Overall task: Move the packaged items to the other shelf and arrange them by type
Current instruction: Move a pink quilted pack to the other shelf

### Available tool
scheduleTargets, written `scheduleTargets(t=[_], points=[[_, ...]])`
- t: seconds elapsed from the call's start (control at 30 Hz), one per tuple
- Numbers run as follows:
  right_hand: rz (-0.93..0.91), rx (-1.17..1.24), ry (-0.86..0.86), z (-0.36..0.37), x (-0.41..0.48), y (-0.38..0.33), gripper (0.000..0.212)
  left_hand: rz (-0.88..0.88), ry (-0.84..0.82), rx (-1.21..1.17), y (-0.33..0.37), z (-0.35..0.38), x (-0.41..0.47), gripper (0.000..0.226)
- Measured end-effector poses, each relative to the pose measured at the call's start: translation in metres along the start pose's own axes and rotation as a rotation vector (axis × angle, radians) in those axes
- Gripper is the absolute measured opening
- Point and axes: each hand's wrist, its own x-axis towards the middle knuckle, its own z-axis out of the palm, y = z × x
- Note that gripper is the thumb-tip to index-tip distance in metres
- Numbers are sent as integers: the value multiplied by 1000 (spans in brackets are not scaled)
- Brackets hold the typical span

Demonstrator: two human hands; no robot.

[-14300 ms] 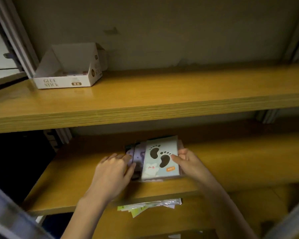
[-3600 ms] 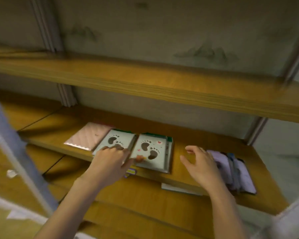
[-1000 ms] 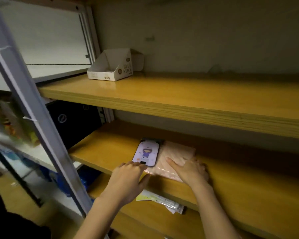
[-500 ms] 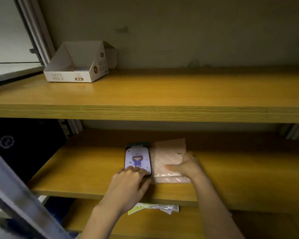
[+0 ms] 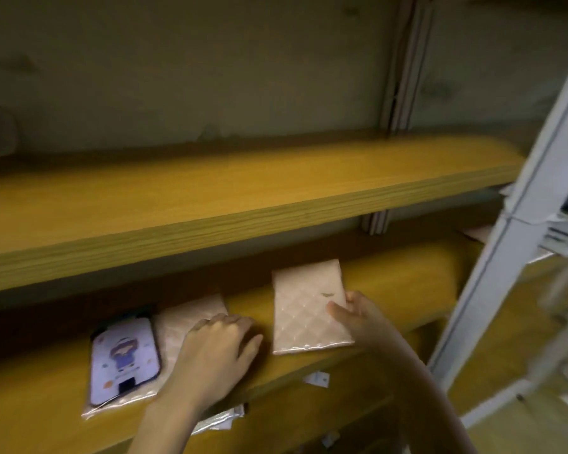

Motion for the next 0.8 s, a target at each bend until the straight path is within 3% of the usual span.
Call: scheduleTargets(t=[0.2,0.5,0.63,0.73,0.8], points=[[57,17,79,-85,-24,37,32,98,-10,-36,85,0,33,41],[-46,112,104,-247,-87,76,8,238,-38,-79,235,28,68,41],[-66,103,79,-310,-112,89,17,289,-19,-110,303,43,81,39],[-21,114,154,-357,-120,113,12,338,-15,-159,351,54,92,33],[31,118,218,-383,-121,129,23,366,-20,-180,377,59,101,34]])
